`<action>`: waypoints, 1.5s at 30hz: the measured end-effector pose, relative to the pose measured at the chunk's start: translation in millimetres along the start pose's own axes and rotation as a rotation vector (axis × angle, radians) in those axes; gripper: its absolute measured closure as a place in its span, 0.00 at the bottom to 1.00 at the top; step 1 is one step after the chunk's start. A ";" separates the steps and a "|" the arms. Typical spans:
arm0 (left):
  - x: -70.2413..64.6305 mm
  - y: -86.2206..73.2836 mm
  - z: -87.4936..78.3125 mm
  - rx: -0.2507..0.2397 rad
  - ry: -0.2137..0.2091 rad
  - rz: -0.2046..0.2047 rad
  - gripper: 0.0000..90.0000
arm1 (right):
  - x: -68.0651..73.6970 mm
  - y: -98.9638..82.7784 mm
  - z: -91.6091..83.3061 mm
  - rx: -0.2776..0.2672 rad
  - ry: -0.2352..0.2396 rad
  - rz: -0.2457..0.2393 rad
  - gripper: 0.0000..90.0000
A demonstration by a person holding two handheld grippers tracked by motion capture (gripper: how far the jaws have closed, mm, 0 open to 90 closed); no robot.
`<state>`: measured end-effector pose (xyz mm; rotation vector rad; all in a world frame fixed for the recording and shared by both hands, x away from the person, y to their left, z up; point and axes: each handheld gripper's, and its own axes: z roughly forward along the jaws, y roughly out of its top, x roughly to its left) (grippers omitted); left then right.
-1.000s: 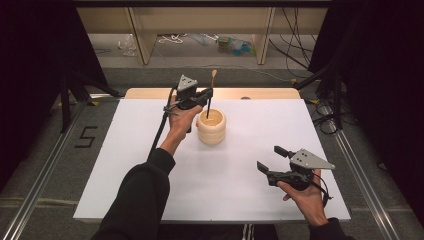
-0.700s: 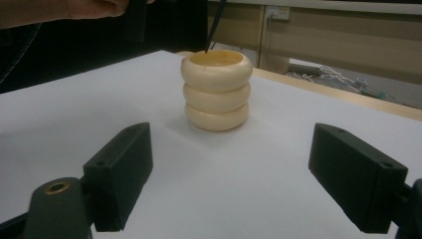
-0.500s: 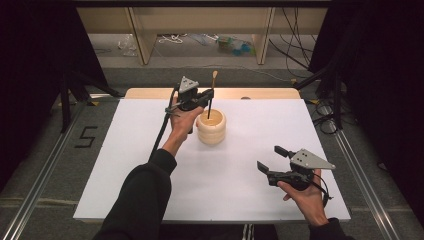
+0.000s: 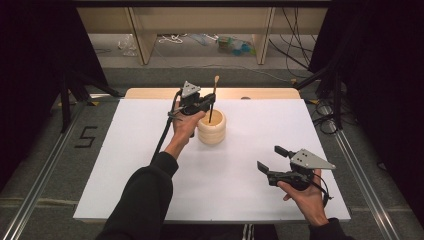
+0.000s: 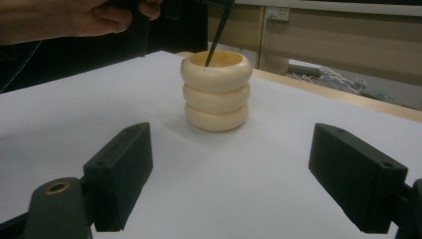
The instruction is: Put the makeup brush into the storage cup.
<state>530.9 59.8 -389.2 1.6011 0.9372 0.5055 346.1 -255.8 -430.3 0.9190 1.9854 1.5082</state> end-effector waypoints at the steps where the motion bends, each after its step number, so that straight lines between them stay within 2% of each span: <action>1: 0.4 -1.1 0.0 0.003 0.001 0.002 0.92 | 0.0 0.0 0.0 0.001 0.000 0.001 0.20; 9: 1.1 -6.3 0.6 -0.001 0.004 -0.013 0.92 | 0.0 -0.1 -0.1 0.000 0.000 -0.002 0.20; 16: 2.2 -11.5 1.6 0.003 0.007 -0.011 0.92 | 0.0 -0.1 0.0 0.001 0.001 -0.001 0.20; 17: 1.7 -12.5 1.9 0.003 0.005 -0.024 0.92 | 0.1 -0.1 -0.1 0.001 0.001 -0.001 0.20; 24: 2.1 -16.2 2.7 0.011 0.003 -0.009 0.92 | 0.0 0.1 -0.6 0.010 0.003 -0.004 0.20; 39: 5.2 -29.2 4.4 0.036 0.002 -0.016 0.92 | 0.2 -0.2 0.2 0.005 -0.002 -0.004 0.20; 40: 5.2 -29.6 4.2 0.042 0.006 -0.014 0.92 | -0.2 0.3 -1.3 0.023 0.000 -0.006 0.20; 45: 4.9 -32.0 5.1 0.058 0.007 -0.017 0.92 | 0.2 -0.3 0.1 0.005 -0.001 -0.005 0.20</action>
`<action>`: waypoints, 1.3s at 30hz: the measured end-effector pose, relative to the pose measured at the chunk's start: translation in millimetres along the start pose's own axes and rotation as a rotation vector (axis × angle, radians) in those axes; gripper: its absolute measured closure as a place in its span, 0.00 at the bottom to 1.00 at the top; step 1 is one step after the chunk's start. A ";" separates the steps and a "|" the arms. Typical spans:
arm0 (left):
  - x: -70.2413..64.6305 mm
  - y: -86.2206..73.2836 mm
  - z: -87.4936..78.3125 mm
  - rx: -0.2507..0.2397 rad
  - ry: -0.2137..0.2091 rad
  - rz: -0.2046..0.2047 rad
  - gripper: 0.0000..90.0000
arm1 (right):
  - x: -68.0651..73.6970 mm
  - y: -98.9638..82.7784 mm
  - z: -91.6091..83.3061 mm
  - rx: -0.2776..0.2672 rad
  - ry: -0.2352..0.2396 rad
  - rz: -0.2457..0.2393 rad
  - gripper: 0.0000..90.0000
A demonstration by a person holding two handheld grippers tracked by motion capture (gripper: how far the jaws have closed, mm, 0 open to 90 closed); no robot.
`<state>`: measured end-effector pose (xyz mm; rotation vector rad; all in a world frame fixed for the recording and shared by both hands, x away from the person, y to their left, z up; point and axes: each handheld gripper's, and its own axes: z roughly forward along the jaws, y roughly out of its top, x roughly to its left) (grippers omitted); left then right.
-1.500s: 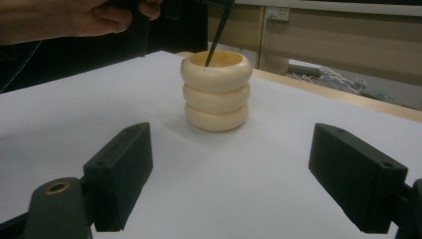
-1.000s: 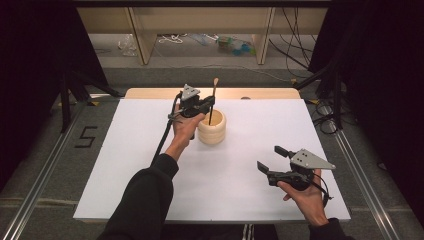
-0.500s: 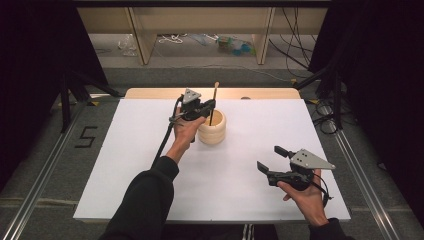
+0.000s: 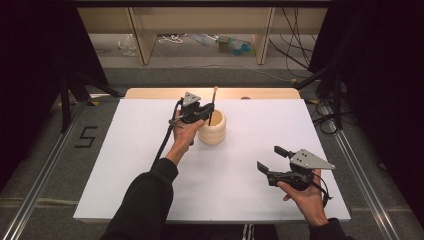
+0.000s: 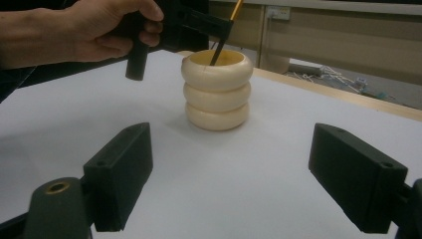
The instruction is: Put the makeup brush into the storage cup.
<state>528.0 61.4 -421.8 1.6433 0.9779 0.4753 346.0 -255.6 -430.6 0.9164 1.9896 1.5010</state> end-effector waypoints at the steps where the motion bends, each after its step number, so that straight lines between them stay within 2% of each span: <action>1: -0.6 -1.1 0.6 0.009 0.003 -0.008 0.92 | 0.0 0.0 0.0 0.001 0.000 0.000 0.20; 5: -2.3 -3.2 0.6 0.023 -0.002 -0.014 0.92 | -0.2 0.0 -0.3 0.004 0.004 -0.001 0.20; 6: -3.3 -4.2 0.8 0.040 -0.012 -0.004 0.92 | 0.0 -0.4 0.8 -0.003 0.015 0.005 0.20; 9: -3.6 -4.6 0.7 0.051 -0.004 0.009 0.92 | -0.1 -0.2 0.4 0.004 0.019 0.005 0.21; 11: -3.0 -4.7 0.6 0.061 -0.002 -0.007 0.91 | 0.2 -0.4 0.9 0.001 0.017 0.005 0.21; 15: -1.9 -3.2 -1.3 0.060 0.003 0.001 0.87 | 0.2 -0.4 1.1 0.001 0.017 0.006 0.21; 17: -1.0 -1.7 -3.1 0.058 -0.011 -0.015 0.84 | 0.0 -0.5 1.1 0.002 0.017 0.007 0.21; 19: -1.1 0.1 -5.4 0.051 -0.012 -0.027 0.77 | 0.1 -0.4 1.0 -0.001 0.016 0.004 0.21; 20: -0.2 1.6 -7.2 0.051 -0.013 -0.016 0.77 | 0.1 -0.4 1.0 -0.001 0.016 0.004 0.21; 22: -0.7 3.6 -10.0 0.047 -0.013 -0.022 0.68 | 0.0 -0.5 0.9 0.002 0.016 0.006 0.20; 23: -0.4 5.0 -12.1 0.050 -0.020 -0.026 0.68 | -0.1 -0.5 0.9 0.002 0.016 0.005 0.20; 25: 1.7 6.8 -15.6 0.062 -0.025 -0.027 0.59 | 0.1 -0.3 1.0 0.001 0.015 0.006 0.20; 29: 4.6 9.8 -22.6 0.069 -0.003 -0.007 0.45 | 0.6 -0.1 1.0 0.004 0.013 0.005 0.20; 30: 5.5 10.9 -27.1 0.067 0.001 -0.010 0.38 | 0.6 -0.1 0.9 0.004 0.012 0.005 0.20; 32: 6.7 12.1 -30.6 0.063 -0.001 -0.006 0.36 | 0.5 -0.3 1.2 0.001 0.014 0.007 0.20; 34: 8.0 14.0 -36.4 0.053 0.003 0.006 0.29 | 0.3 -0.5 1.3 0.003 0.013 0.007 0.20; 35: 9.0 14.6 -43.2 0.046 -0.008 0.005 0.26 | 0.3 -0.4 1.2 -0.001 0.012 0.005 0.20; 37: 9.1 14.7 -46.1 0.043 -0.006 0.009 0.21 | 0.3 -0.3 0.7 0.004 0.009 0.004 0.20; 39: 9.8 14.7 -54.5 0.023 -0.009 0.016 0.19 | 0.2 -0.6 1.1 0.001 0.011 0.009 0.20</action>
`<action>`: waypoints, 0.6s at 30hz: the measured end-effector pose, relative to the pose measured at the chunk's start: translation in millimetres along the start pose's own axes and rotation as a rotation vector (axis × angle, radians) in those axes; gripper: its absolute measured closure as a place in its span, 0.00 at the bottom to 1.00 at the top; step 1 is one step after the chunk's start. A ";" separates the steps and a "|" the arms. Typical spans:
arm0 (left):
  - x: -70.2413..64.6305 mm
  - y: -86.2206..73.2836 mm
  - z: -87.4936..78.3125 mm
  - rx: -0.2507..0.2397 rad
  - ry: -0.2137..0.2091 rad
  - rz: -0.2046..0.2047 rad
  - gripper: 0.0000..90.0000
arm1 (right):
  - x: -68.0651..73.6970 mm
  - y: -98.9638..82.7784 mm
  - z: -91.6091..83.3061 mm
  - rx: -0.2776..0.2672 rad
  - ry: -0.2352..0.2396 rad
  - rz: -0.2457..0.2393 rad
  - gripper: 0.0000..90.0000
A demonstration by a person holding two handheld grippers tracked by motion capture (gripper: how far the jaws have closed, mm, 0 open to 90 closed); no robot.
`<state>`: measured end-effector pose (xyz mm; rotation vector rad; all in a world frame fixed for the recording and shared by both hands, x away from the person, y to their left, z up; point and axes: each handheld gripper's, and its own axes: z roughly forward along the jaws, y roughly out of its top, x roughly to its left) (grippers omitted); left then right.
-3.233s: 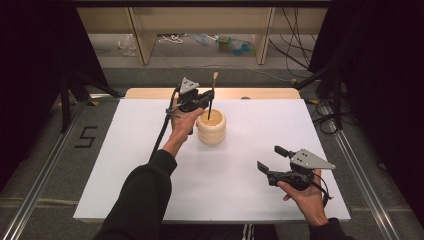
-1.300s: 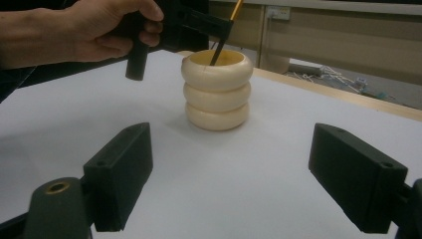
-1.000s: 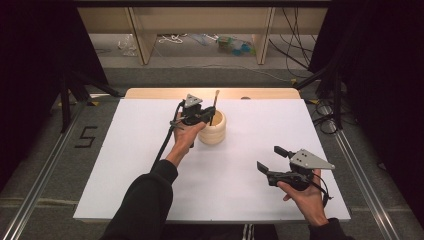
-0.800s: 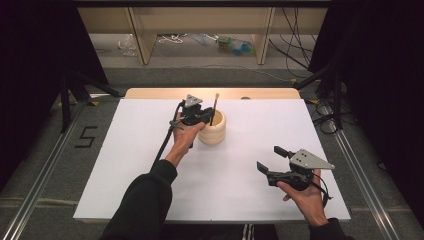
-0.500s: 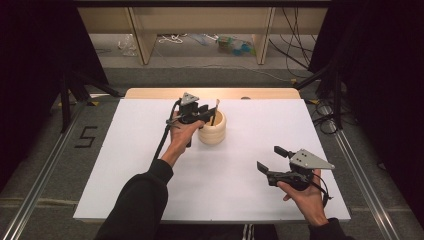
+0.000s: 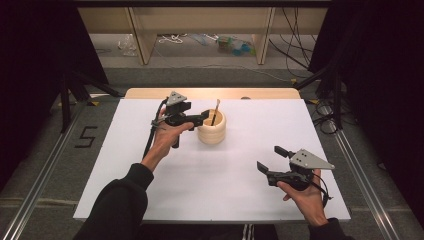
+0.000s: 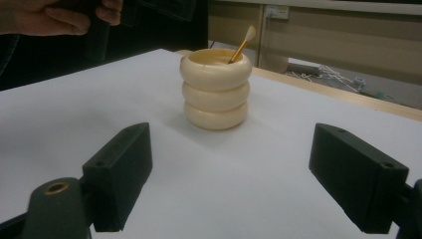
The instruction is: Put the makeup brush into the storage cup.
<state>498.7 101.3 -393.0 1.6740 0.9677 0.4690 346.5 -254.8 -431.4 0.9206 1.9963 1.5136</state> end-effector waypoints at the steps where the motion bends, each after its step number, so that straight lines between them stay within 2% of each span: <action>1: 0.3 0.1 -3.2 -0.014 0.000 -0.007 0.19 | 0.0 0.0 0.0 0.000 0.000 0.000 0.20; 2: -0.1 0.3 -6.1 -0.022 -0.006 -0.022 0.17 | 0.2 -0.2 0.7 -0.007 -0.001 0.000 0.20; 3: -0.4 0.2 -8.9 -0.031 -0.019 -0.020 0.17 | 0.3 -0.1 0.5 -0.004 -0.001 0.000 0.20; 6: -1.2 -1.2 -17.5 -0.046 -0.021 0.000 0.17 | 0.4 0.0 0.3 -0.007 -0.007 -0.005 0.20; 13: 4.0 -8.1 -37.9 -0.069 -0.024 0.012 0.17 | -0.4 0.2 -2.2 0.009 -0.014 -0.007 0.20; 16: 5.4 -10.3 -46.5 -0.085 -0.026 0.005 0.17 | -0.4 0.1 -2.0 0.006 -0.014 -0.006 0.20; 18: 5.9 -10.9 -52.8 -0.085 -0.024 0.018 0.17 | 0.4 -0.5 -0.6 -0.005 -0.004 0.004 0.20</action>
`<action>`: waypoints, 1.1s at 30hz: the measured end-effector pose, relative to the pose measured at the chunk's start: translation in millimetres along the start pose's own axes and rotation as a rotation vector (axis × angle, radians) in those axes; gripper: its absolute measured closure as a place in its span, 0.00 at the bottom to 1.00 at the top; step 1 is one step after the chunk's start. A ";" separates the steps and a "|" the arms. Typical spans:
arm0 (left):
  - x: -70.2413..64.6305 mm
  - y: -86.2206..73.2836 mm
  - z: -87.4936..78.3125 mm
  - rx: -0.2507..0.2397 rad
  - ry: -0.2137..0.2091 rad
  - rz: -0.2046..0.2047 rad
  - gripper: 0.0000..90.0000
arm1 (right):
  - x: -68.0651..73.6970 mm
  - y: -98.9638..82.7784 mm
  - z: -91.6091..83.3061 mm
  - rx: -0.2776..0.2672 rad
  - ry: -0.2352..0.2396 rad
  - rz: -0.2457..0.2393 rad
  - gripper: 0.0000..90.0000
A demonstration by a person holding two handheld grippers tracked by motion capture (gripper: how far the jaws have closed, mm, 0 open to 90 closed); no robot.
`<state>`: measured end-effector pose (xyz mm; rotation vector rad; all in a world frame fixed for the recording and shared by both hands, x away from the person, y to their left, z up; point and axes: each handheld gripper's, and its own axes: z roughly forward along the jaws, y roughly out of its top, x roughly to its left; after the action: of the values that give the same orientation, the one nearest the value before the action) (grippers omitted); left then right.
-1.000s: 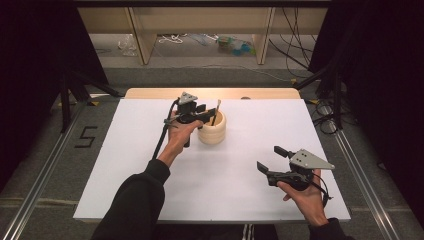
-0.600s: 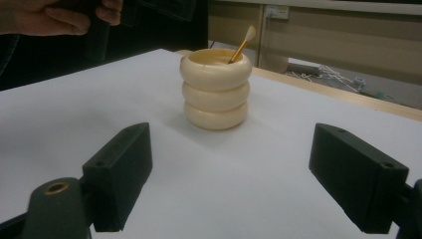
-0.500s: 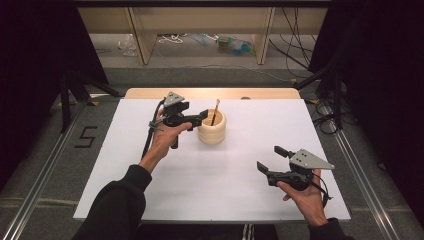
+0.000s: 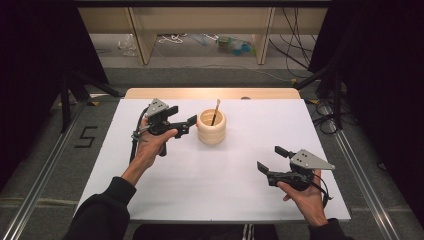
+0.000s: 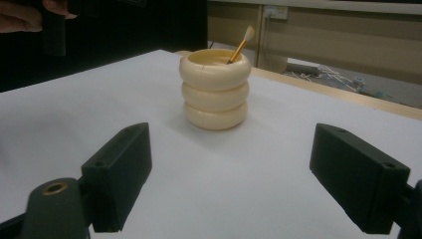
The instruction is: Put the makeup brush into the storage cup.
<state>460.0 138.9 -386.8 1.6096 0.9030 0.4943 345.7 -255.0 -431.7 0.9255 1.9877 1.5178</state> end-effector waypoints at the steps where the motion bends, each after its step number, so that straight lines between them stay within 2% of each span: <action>1: -0.3 -0.1 -2.7 0.000 0.000 -0.002 0.17 | 0.0 0.0 0.0 0.000 0.000 0.000 0.20; 3: -0.2 -0.1 -7.6 -0.007 -0.001 0.001 0.17 | -0.4 0.4 -0.8 0.003 -0.016 -0.009 0.20; 7: 1.6 -4.2 -18.1 -0.032 0.006 -0.009 0.17 | -0.7 0.2 -0.9 0.002 -0.016 -0.010 0.20; 9: 1.8 -5.6 -18.7 -0.030 0.006 -0.013 0.17 | -0.9 0.3 -1.2 0.007 -0.013 -0.008 0.20; 18: 0.8 -9.2 -27.3 -0.037 0.016 0.024 0.17 | -0.2 0.6 -1.1 -0.002 -0.005 -0.005 0.20; 22: 0.2 -11.6 -30.0 -0.022 0.021 0.066 0.17 | -0.1 0.6 -1.1 -0.004 -0.002 -0.001 0.19; 31: 1.6 -22.2 -35.5 -0.007 0.019 0.067 0.17 | -0.3 1.1 -2.3 0.009 -0.010 0.000 0.17; 32: 1.8 -23.9 -37.1 -0.001 0.019 0.074 0.17 | -0.9 0.8 -1.2 -0.013 -0.007 -0.001 0.17; 33: 1.5 -26.0 -38.2 0.004 0.017 0.073 0.17 | -0.9 0.8 -1.2 -0.013 -0.007 -0.001 0.17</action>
<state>425.4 165.1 -402.6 1.6485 0.8606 0.5582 345.6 -256.3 -430.6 0.9226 1.9707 1.5234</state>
